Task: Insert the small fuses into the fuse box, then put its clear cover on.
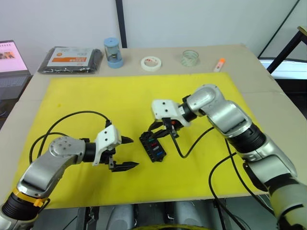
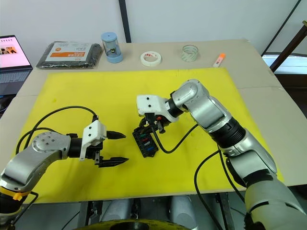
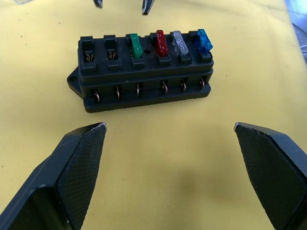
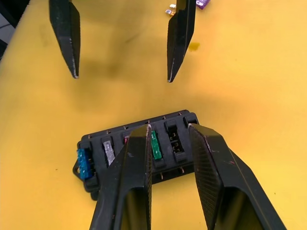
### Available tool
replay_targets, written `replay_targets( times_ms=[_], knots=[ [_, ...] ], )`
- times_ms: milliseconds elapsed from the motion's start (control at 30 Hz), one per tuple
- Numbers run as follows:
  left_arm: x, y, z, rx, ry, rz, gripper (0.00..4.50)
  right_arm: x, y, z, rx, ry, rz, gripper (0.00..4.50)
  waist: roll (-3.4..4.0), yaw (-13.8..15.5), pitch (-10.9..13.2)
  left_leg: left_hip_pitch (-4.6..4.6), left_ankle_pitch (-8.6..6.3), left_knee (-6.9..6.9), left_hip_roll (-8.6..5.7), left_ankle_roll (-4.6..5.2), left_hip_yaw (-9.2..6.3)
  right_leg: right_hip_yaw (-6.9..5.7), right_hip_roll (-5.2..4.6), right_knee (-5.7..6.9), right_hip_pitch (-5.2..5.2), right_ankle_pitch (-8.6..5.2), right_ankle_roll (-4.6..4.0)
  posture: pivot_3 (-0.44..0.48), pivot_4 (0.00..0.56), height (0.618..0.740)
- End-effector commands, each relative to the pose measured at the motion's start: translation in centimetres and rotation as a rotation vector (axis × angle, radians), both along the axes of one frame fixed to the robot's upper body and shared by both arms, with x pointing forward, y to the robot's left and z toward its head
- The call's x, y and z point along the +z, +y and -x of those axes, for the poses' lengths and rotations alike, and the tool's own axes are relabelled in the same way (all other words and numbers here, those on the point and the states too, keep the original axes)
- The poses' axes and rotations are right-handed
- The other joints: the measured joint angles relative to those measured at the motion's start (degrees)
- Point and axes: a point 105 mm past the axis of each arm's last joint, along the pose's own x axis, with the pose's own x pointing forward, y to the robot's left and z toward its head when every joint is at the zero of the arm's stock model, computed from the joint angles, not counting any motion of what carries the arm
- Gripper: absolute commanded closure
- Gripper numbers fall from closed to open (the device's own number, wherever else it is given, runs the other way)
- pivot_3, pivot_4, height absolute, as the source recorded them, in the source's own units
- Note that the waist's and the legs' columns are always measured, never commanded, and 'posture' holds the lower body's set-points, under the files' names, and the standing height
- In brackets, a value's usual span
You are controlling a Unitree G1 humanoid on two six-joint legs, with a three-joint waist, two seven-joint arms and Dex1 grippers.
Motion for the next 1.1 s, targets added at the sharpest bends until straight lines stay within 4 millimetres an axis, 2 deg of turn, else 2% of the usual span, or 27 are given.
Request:
replay_targets(
  times_ms=[33, 67, 533, 733, 900, 1000, 1100],
  knots=[
    [0.8, 0.0, -0.3, -0.002, -0.041, 0.007, 0.0, 0.9, 0.1, 0.7, 0.033, -0.014, -0.047, 4.1, 0.0, 0.0, 0.0, 0.0, 0.0, 0.0, 0.0, 0.0, 0.0, 0.0, 0.0, 0.0, 0.0, 0.0, 0.0, 0.0, 0.15, 0.74],
    [0.8, 0.0, -0.4, -0.001, -0.041, 0.008, 0.0, 0.7, 0.2, 0.7, 0.028, -0.008, -0.051, 4.47, 0.0, 0.0, 0.0, 0.0, 0.0, 0.0, 0.0, 0.0, 0.0, 0.0, 0.0, 0.0, 0.0, 0.0, 0.0, 0.0, 0.15, 0.74],
    [0.8, 0.0, -0.3, 0.002, -0.04, 0.008, 0.0, -1.8, -0.3, -0.4, -0.02, 0.015, -0.013, 4.47, 0.0, 0.0, 0.0, 0.0, 0.0, 0.0, -0.01, 0.0, 0.0, 0.0, 0.0, 0.0, 0.0, 0.0, 0.0, 0.0, 0.15, 0.74],
    [0.8, 0.0, -0.3, 0.002, -0.041, 0.009, 0.0, -3.4, -0.7, -0.7, -0.031, 0.033, 0.027, 4.47, -0.01, 0.0, 0.0, 0.02, 0.0, 0.0, 0.0, 0.0, 0.01, 0.0, 0.01, 0.0, 0.01, 0.0, 0.0, 0.0, 0.15, 0.74],
    [0.8, 0.0, -0.3, 0.003, -0.041, 0.009, 0.0, -5.7, -1.7, -0.9, -0.024, 0.012, 0.112, 4.47, -0.02, 0.0, 0.0, 0.13, 0.0, 0.0, 0.0, 0.0, 0.0, 0.0, 0.01, -0.01, 0.12, 0.0, 0.0, 0.0, 0.15, 0.74],
    [0.9, 0.0, -0.4, 0.004, -0.041, 0.01, 0.0, -4.8, -1.3, -0.5, -0.015, 0.024, 0.073, 4.47, -0.02, 0.0, 0.0, 0.25, 0.0, 0.0, 0.01, 0.01, 0.0, 0.0, 0.01, -0.03, 0.23, 0.0, 0.0, 0.0, 0.15, 0.74],
    [1.1, 0.1, -0.4, 0.008, -0.041, 0.018, 0.0, -2.7, -0.6, -0.2, -0.01, 0.027, 0.007, 4.47, -0.01, 0.0, 0.0, 0.28, 0.0, 0.0, 0.01, 0.01, -0.01, 0.0, 0.01, -0.01, 0.26, 0.0, 0.0, 0.0, 0.15, 0.74]
  ],
)
